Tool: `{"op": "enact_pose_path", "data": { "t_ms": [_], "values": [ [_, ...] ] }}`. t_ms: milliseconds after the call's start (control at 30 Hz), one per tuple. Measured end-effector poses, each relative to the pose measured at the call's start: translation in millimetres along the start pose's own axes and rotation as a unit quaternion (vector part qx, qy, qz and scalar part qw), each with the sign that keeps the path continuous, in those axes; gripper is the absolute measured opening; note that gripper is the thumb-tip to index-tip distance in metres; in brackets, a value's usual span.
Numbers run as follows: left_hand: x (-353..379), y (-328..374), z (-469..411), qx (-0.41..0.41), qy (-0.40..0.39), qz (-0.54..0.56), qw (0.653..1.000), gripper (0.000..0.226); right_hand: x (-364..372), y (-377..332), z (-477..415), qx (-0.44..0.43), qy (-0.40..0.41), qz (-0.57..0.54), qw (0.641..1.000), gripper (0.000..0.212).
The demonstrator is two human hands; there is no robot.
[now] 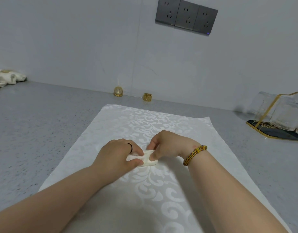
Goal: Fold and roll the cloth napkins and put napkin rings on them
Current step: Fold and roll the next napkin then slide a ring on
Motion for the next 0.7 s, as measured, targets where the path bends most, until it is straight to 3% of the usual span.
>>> {"op": "enact_pose_path", "data": {
  "t_ms": [167, 233, 367, 567, 700],
  "values": [
    [-5, 10, -14, -0.057, -0.079, 0.014, 0.995, 0.05, 7, 5, 4, -0.038, 0.064, -0.03, 0.997, 0.016],
    [-3, 16, -22, -0.066, -0.122, -0.019, 0.99, 0.043, 11, 11, 8, -0.049, 0.095, -0.057, 0.993, 0.011],
    [1, 21, -30, -0.108, -0.16, -0.058, 0.979, 0.037, 15, 20, 12, -0.076, 0.128, -0.126, 0.981, 0.027],
    [2, 25, -21, -0.109, -0.084, -0.102, 0.985, 0.031, 22, 23, 14, -0.117, 0.122, -0.216, 0.962, 0.025],
    [-4, 21, -14, -0.103, -0.041, -0.105, 0.988, 0.024, 17, 37, 11, -0.104, 0.183, -0.293, 0.933, 0.02]
  ]
}}
Point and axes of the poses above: each hand's wrist, its own z-axis away from the middle knuckle, its own x-axis out of the palm, y = z × x, the point moved 3 cm from there along -z, towards the middle knuckle, and after that the axes turned 3 degrees about -x, right-handed, at the moved point
